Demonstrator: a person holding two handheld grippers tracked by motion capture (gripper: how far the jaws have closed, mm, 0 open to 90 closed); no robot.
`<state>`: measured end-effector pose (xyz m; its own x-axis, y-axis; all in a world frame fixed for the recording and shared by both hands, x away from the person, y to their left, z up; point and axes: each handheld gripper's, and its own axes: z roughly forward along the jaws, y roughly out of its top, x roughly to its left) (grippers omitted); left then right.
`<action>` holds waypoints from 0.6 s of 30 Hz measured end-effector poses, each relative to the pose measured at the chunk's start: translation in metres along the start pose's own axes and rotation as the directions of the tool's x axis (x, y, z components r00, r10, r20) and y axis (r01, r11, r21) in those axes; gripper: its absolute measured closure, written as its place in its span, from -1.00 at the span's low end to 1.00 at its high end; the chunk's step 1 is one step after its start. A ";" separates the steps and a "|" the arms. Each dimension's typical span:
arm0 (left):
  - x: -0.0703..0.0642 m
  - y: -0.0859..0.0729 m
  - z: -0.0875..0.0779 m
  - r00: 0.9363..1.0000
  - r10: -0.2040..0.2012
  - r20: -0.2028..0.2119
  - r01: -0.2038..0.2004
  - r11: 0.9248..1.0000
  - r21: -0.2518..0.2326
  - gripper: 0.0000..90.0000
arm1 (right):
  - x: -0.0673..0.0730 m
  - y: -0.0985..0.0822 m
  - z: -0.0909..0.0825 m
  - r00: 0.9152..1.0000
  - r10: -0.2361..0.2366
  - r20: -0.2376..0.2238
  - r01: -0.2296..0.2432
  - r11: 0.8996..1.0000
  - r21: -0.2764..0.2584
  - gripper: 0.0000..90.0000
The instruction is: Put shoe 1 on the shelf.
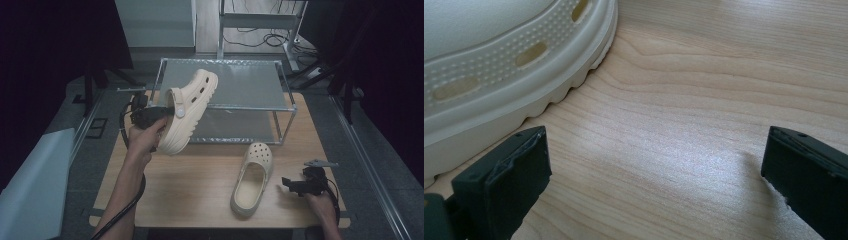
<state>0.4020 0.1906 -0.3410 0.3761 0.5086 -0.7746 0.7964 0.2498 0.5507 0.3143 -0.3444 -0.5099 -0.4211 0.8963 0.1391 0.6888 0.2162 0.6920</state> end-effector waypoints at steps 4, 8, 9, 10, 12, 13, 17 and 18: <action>0.000 0.009 0.009 1.000 -0.019 -0.002 0.019 1.000 -0.025 0.70 | 0.000 0.000 0.000 1.000 0.002 -0.003 -0.002 1.000 -0.001 -1.00; 0.000 0.018 0.019 0.999 -0.038 -0.001 0.038 0.998 -0.048 0.70 | 0.001 0.000 0.000 1.000 0.009 -0.003 -0.009 1.000 -0.013 -1.00; 0.000 0.019 0.021 0.999 -0.044 0.000 0.044 0.998 -0.053 0.70 | 0.001 0.000 0.000 1.000 0.010 -0.006 -0.010 1.000 -0.013 -1.00; 0.000 0.021 0.023 0.999 -0.048 -0.001 0.048 0.997 -0.058 0.70 | 0.001 0.000 0.000 1.000 0.011 -0.007 -0.011 1.000 -0.013 -1.00; 0.001 0.026 0.029 0.998 -0.061 -0.001 0.061 0.995 -0.076 0.70 | 0.001 0.000 0.000 1.000 0.007 -0.007 -0.007 1.000 -0.015 -1.00; 0.002 0.029 0.031 0.998 -0.069 -0.003 0.068 0.994 -0.083 0.70 | 0.001 0.000 0.000 1.000 0.008 -0.007 -0.008 1.000 -0.015 -1.00; 0.003 0.038 0.039 0.996 -0.084 -0.016 0.082 0.990 -0.113 0.70 | 0.000 0.000 0.000 1.000 0.020 -0.015 -0.020 1.000 -0.023 -1.00; 0.004 0.040 0.040 0.996 -0.087 -0.020 0.084 0.989 -0.120 0.69 | 0.000 0.000 0.000 0.999 0.025 -0.020 -0.026 0.999 -0.024 -1.00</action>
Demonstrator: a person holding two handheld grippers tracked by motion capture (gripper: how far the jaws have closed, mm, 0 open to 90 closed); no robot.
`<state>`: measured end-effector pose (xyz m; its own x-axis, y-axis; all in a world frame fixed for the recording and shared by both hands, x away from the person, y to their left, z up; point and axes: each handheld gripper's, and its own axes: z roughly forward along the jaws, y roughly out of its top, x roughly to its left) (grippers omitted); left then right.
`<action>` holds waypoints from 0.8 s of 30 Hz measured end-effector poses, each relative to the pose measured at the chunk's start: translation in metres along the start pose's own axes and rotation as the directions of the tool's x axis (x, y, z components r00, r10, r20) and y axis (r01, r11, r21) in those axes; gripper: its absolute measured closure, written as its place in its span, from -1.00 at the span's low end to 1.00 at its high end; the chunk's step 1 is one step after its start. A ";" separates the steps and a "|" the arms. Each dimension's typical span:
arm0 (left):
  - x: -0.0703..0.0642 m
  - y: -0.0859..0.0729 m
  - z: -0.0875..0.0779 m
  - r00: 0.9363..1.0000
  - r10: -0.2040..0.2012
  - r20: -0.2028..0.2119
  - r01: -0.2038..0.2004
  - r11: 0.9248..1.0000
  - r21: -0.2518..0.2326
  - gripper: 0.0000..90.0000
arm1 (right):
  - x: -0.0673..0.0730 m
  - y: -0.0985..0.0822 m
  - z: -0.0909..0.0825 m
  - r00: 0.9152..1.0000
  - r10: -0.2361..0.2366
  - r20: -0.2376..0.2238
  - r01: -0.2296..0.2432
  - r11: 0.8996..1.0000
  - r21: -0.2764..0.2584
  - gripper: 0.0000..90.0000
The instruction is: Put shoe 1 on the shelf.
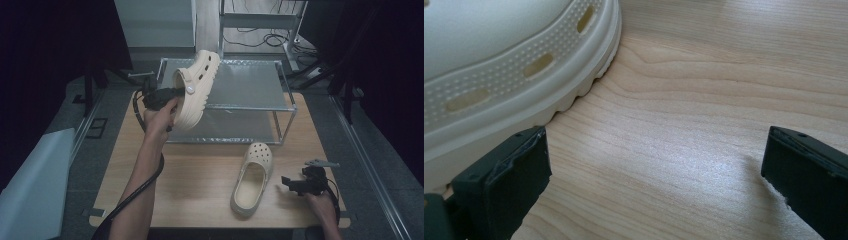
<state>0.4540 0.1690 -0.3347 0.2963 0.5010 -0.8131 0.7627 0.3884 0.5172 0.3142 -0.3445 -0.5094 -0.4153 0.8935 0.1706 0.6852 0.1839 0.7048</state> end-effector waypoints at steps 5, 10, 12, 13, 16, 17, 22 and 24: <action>0.003 0.009 0.009 0.999 -0.030 -0.018 0.029 0.998 -0.056 0.69 | -0.001 0.000 0.000 1.000 0.016 -0.015 -0.016 1.000 -0.006 -1.00; 0.004 0.020 0.016 0.998 -0.052 -0.038 0.048 0.994 -0.101 0.69 | -0.001 0.000 0.000 1.000 0.023 -0.020 -0.023 1.000 -0.009 -1.00; 0.004 0.023 0.020 0.997 -0.050 -0.054 0.044 0.993 -0.113 0.69 | -0.001 0.000 0.000 0.999 0.025 -0.022 -0.025 1.000 -0.008 -1.00; 0.005 0.026 0.022 0.997 -0.053 -0.064 0.045 0.992 -0.119 0.69 | -0.001 0.000 0.000 0.999 0.024 -0.022 -0.024 1.000 -0.007 -1.00; 0.007 0.030 0.029 0.995 -0.057 -0.085 0.046 0.990 -0.133 0.69 | -0.002 0.000 0.000 0.999 0.023 -0.023 -0.023 1.000 -0.003 -1.00; 0.009 0.032 0.031 0.994 -0.065 -0.090 0.052 0.989 -0.137 0.69 | -0.002 0.000 0.000 0.999 0.023 -0.023 -0.023 1.000 -0.003 -1.00; 0.014 0.038 0.039 0.990 -0.071 -0.124 0.050 0.985 -0.165 0.69 | -0.002 0.000 0.000 0.999 0.024 -0.025 -0.024 1.000 -0.002 -1.00; 0.016 0.041 0.041 0.988 -0.074 -0.136 0.050 0.984 -0.172 0.69 | -0.003 0.000 0.000 0.999 0.022 -0.024 -0.022 1.000 -0.002 -1.00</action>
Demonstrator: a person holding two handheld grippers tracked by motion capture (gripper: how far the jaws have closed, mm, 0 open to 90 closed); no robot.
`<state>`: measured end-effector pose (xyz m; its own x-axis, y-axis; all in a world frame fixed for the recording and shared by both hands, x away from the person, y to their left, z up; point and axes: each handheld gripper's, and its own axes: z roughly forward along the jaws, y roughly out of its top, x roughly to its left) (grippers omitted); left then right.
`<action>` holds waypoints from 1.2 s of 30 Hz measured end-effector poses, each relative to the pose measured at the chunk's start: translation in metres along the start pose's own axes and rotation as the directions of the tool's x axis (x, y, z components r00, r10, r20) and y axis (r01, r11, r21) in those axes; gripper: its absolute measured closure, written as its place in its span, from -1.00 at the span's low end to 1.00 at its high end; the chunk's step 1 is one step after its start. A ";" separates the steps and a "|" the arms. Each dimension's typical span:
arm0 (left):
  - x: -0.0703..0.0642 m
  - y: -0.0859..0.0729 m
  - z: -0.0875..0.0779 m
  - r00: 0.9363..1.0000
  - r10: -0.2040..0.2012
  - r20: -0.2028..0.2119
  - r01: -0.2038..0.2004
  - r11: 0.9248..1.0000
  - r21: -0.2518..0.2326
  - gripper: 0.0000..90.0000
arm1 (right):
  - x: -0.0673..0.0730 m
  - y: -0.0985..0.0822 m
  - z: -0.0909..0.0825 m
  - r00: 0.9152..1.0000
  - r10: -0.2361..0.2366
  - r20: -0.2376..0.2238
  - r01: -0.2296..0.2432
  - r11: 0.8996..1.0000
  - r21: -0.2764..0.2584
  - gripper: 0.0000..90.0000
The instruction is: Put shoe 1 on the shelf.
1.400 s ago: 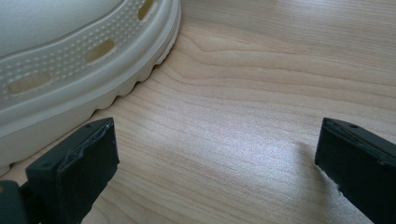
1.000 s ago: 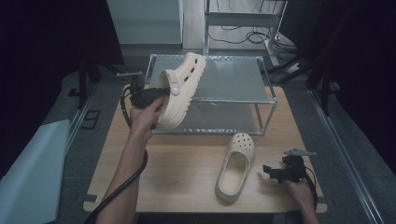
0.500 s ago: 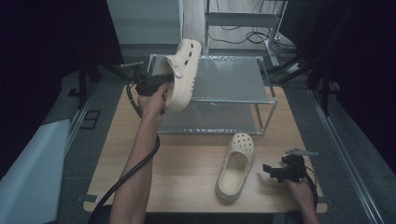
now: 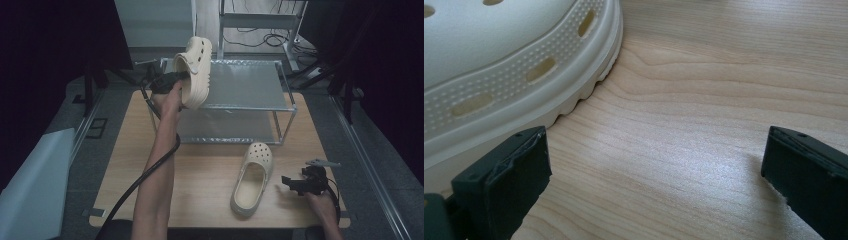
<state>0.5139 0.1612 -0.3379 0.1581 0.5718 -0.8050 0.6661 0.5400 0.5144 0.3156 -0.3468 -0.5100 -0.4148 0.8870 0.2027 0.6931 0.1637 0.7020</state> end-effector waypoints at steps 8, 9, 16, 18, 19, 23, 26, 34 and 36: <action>0.004 0.011 0.006 0.999 0.006 -0.046 -0.007 1.000 -0.022 0.68 | -0.001 0.000 0.001 1.000 -0.009 0.002 0.009 1.000 -0.001 -1.00; 0.005 0.012 0.006 0.998 0.011 -0.062 -0.012 1.000 -0.025 0.68 | -0.001 0.000 0.001 1.000 -0.007 0.002 0.007 1.000 0.001 -1.00; 0.010 0.015 0.011 0.994 0.000 -0.111 -0.002 1.000 -0.023 0.66 | -0.001 0.000 0.001 1.000 -0.006 0.002 0.006 1.000 0.001 -1.00; 0.010 0.015 0.012 0.993 -0.005 -0.116 0.002 1.000 -0.019 0.61 | -0.001 0.000 0.000 1.000 -0.006 0.001 0.006 1.000 0.004 -1.00; 0.010 0.015 0.013 0.994 -0.007 -0.107 0.005 1.000 -0.020 0.50 | -0.001 0.000 0.001 1.000 -0.005 0.002 0.005 1.000 0.002 -1.00; 0.006 0.013 0.015 0.996 0.004 -0.092 -0.006 1.000 -0.023 0.40 | -0.001 0.000 0.001 1.000 -0.008 0.003 0.008 1.000 0.004 -1.00; 0.006 0.013 0.016 0.999 -0.009 -0.042 0.008 1.000 -0.016 0.24 | -0.001 0.000 0.000 1.000 -0.007 0.002 0.007 1.000 0.005 -1.00; -0.004 0.013 0.019 0.998 0.047 0.038 -0.049 0.998 0.048 -0.07 | 0.000 0.000 0.001 1.000 -0.009 0.002 0.009 1.000 0.008 -1.00; -0.007 0.012 0.021 0.997 0.069 0.040 -0.071 0.996 0.056 -0.12 | 0.000 0.000 0.001 1.000 -0.010 0.004 0.010 1.000 0.008 -1.00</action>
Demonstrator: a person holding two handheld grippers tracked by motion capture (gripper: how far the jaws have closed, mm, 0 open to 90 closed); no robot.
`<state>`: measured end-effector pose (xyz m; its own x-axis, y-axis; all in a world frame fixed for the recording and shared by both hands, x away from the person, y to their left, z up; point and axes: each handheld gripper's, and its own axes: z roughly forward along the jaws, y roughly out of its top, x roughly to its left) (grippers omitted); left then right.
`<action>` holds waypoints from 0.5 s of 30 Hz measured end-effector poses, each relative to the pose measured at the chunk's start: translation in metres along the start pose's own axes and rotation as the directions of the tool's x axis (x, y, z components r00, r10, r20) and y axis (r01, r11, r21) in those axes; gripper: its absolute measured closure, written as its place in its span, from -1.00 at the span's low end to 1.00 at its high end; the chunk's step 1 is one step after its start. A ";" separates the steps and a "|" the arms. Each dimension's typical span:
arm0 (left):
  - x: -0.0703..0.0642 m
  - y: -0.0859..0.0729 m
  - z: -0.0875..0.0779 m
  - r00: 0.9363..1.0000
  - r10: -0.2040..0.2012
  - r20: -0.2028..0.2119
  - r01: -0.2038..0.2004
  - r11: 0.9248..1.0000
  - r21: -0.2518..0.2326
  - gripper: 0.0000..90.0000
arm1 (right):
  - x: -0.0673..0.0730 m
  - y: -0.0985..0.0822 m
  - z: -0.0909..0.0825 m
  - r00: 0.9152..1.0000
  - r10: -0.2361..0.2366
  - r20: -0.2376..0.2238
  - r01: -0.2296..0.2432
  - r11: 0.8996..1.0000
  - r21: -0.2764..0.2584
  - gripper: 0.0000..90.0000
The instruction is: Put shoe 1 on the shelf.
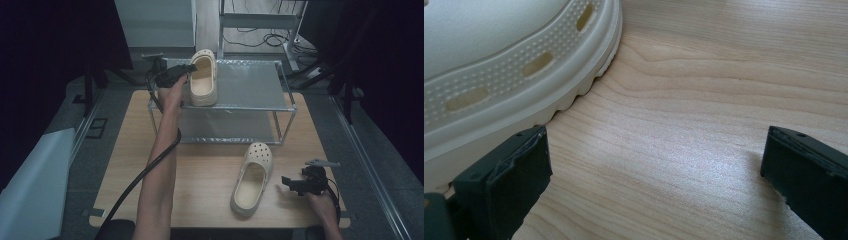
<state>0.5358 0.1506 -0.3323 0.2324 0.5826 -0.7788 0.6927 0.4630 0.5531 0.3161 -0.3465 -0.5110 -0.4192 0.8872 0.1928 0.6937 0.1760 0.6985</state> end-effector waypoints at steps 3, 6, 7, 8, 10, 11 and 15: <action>0.000 0.001 -0.003 1.000 -0.014 0.023 0.014 1.000 -0.022 -0.17 | 0.000 0.000 0.000 1.000 -0.008 0.001 0.008 1.000 0.001 -1.00; 0.000 0.002 -0.007 0.999 0.011 0.033 -0.011 1.000 -0.011 -0.23 | 0.000 0.000 0.000 1.000 -0.011 0.000 0.011 1.000 0.002 -1.00; 0.000 0.002 -0.008 0.999 0.015 0.034 -0.014 1.000 -0.006 -0.27 | 0.000 0.000 0.000 1.000 -0.013 0.000 0.013 1.000 0.003 -1.00; 0.000 0.002 -0.010 0.999 0.020 0.035 -0.020 1.000 -0.006 -0.28 | 0.000 0.000 0.000 1.000 -0.015 0.001 0.015 1.000 0.004 -1.00; 0.000 0.002 -0.013 0.999 0.034 0.041 -0.034 0.999 0.001 -0.31 | 0.001 0.000 0.000 1.000 -0.016 0.002 0.016 1.000 0.001 -1.00; -0.001 0.002 -0.014 0.998 0.044 0.044 -0.045 0.999 0.015 -0.35 | 0.001 0.000 0.000 1.000 -0.017 0.002 0.017 1.000 0.001 -1.00; -0.006 -0.001 -0.020 0.993 0.115 0.040 -0.117 0.992 0.047 -0.59 | 0.001 0.001 0.000 1.000 -0.021 0.005 0.021 1.000 -0.002 -1.00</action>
<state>0.5199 0.1598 -0.3228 0.3376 0.6049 -0.7212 0.6921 0.3598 0.6257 0.3159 -0.3455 -0.5100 -0.4306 0.8854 0.1751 0.6835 0.1932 0.7040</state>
